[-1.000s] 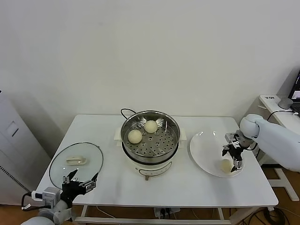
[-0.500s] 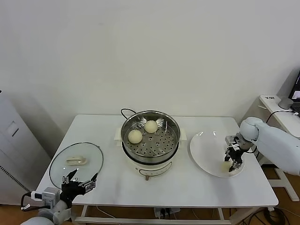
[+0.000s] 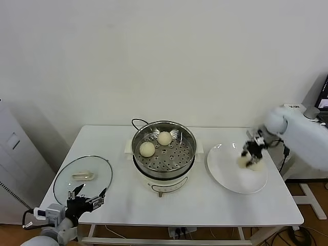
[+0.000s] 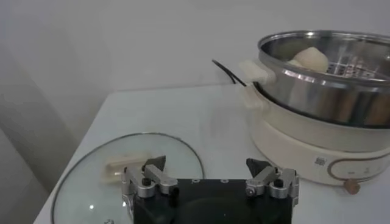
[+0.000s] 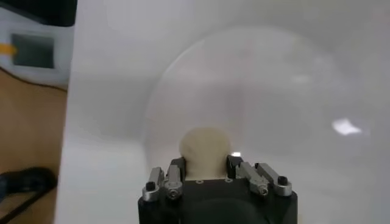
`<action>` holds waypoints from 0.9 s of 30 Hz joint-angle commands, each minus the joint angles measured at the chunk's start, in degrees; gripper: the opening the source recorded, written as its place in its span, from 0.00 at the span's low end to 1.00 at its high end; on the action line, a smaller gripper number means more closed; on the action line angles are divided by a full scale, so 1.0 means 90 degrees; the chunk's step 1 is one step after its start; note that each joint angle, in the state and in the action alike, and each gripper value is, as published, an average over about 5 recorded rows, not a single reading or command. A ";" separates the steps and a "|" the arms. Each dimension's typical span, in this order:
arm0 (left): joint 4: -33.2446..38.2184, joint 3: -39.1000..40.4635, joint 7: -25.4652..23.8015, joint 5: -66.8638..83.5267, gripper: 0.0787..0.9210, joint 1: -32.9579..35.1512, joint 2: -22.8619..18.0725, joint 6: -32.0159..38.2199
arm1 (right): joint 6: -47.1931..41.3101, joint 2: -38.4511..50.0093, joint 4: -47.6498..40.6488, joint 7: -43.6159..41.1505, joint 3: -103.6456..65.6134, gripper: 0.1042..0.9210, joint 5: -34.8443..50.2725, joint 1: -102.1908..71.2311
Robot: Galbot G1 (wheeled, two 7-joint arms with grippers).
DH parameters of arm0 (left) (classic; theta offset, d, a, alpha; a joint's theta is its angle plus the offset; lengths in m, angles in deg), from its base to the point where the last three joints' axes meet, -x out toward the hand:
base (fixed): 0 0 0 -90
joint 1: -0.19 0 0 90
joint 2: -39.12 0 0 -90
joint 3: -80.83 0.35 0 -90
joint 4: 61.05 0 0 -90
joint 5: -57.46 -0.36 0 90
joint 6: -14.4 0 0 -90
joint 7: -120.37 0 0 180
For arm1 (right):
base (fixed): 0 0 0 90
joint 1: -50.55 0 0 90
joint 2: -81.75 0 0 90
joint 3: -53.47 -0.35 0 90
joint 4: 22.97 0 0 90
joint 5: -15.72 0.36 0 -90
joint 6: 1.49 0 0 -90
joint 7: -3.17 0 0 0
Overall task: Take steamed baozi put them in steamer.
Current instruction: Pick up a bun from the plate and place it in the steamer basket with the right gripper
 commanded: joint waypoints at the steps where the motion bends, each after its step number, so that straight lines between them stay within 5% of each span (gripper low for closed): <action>1: -0.0008 0.0023 -0.0001 0.0003 0.88 -0.0009 0.0016 0.0000 | 0.0985 -0.0749 0.0226 -0.0045 0.0227 0.40 0.0733 0.1527; 10: -0.0014 0.0062 0.0003 0.0002 0.88 -0.0022 0.0027 0.0009 | 0.2475 -0.1644 0.0720 0.0059 0.0150 0.41 0.0919 0.1448; 27: 0.0008 0.0097 0.0001 -0.0008 0.88 -0.0035 -0.0011 0.0009 | 0.4650 -0.2754 0.1342 -0.0098 0.0009 0.41 -0.0810 0.0678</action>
